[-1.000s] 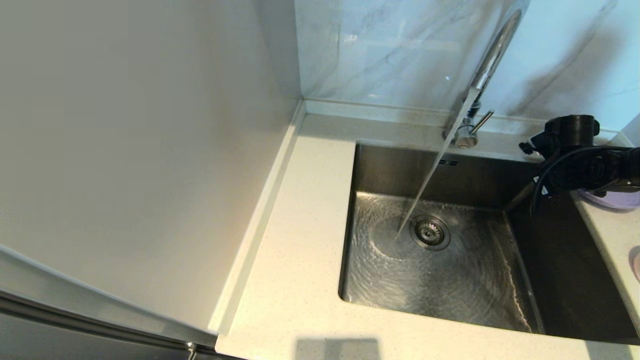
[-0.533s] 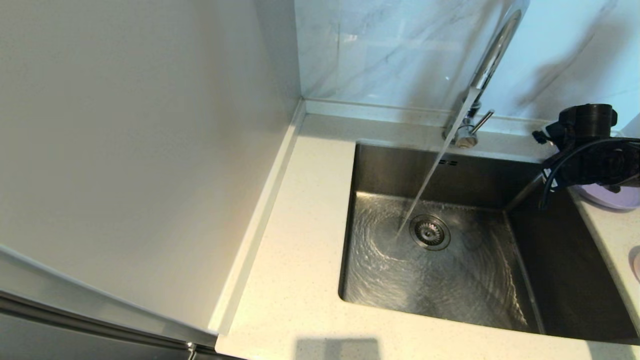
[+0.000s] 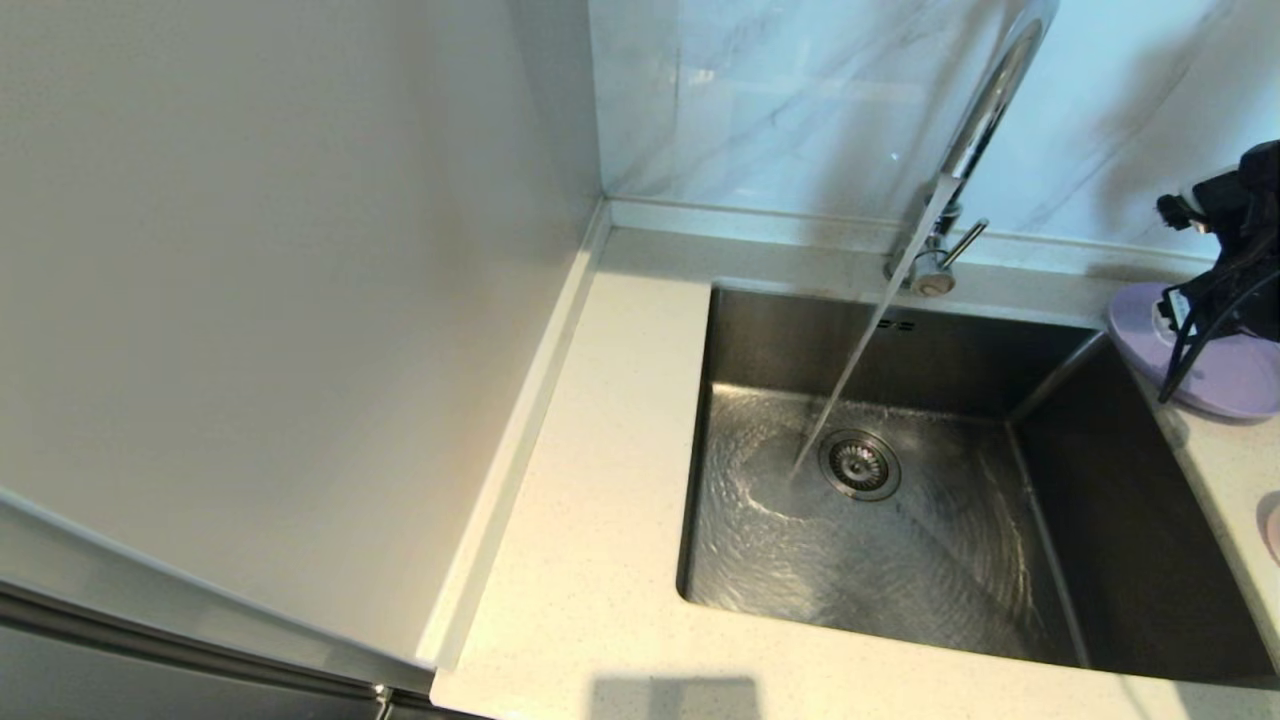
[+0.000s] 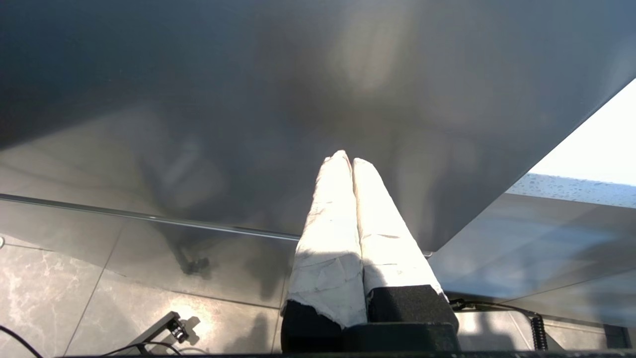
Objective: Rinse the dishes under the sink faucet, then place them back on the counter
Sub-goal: Turn off the faucet
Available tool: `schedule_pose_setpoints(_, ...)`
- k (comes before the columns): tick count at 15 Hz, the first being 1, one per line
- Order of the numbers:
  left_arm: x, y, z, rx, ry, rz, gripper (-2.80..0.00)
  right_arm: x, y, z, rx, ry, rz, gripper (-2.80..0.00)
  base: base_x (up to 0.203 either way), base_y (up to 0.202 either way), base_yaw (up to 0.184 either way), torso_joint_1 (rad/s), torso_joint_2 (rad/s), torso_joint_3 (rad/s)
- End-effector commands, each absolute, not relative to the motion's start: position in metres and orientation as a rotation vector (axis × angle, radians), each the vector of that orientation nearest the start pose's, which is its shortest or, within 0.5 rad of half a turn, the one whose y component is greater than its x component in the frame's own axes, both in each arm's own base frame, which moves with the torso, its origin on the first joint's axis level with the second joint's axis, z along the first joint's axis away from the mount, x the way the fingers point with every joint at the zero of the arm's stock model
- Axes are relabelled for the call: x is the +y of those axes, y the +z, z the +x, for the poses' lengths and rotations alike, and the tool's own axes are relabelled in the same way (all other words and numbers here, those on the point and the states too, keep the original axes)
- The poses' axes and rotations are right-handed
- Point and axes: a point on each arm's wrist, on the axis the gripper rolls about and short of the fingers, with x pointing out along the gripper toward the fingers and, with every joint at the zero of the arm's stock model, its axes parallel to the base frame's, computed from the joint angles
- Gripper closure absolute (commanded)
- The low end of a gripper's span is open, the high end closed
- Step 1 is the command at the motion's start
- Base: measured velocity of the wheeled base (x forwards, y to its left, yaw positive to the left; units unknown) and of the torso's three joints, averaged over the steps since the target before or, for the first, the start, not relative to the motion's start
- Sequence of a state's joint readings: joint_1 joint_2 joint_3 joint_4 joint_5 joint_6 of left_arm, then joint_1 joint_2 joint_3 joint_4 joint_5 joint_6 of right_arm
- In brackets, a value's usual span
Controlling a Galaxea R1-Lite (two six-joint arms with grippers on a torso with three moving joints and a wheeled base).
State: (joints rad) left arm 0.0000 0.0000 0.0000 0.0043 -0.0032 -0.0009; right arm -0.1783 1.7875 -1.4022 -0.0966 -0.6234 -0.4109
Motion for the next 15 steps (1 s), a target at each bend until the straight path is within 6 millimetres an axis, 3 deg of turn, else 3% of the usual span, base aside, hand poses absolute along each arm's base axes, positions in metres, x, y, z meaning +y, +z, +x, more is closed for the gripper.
schedule_pose_setpoints(1, 0.0, 0.075, -0.023, 0.005, -0.003, -0.002, 0.0, -0.068, 0.293, 0.304, 0.388, -0.74, -0.442, 0.0, 0.0, 0.0, 0.0, 0.0, 0.0, 0.0)
schedule_pose_setpoints(6, 0.0, 0.075, -0.023, 0.005, -0.003, -0.002, 0.0, -0.061, 0.304, 0.266, 0.356, -0.744, -0.436, 0.0, 0.0, 0.0, 0.0, 0.0, 0.0, 0.0)
schedule_pose_setpoints(9, 0.0, 0.075, -0.023, 0.005, -0.003, -0.002, 0.0, -0.055, 0.295, 0.244, 0.41, -0.653, -0.439, 0.0, 0.0, 0.0, 0.0, 0.0, 0.0, 0.0)
schedule_pose_setpoints(12, 0.0, 0.075, -0.023, 0.005, -0.003, -0.002, 0.0, -0.051, 0.283, 0.237, 0.497, -0.527, -0.285, 0.0, 0.0, 0.0, 0.0, 0.0, 0.0, 0.0)
schedule_pose_setpoints(15, 0.0, 0.075, -0.023, 0.005, -0.003, -0.002, 0.0, -0.047, 0.283, 0.237, 0.555, -0.368, -0.068, 0.0, 0.0, 0.0, 0.0, 0.0, 0.0, 0.0)
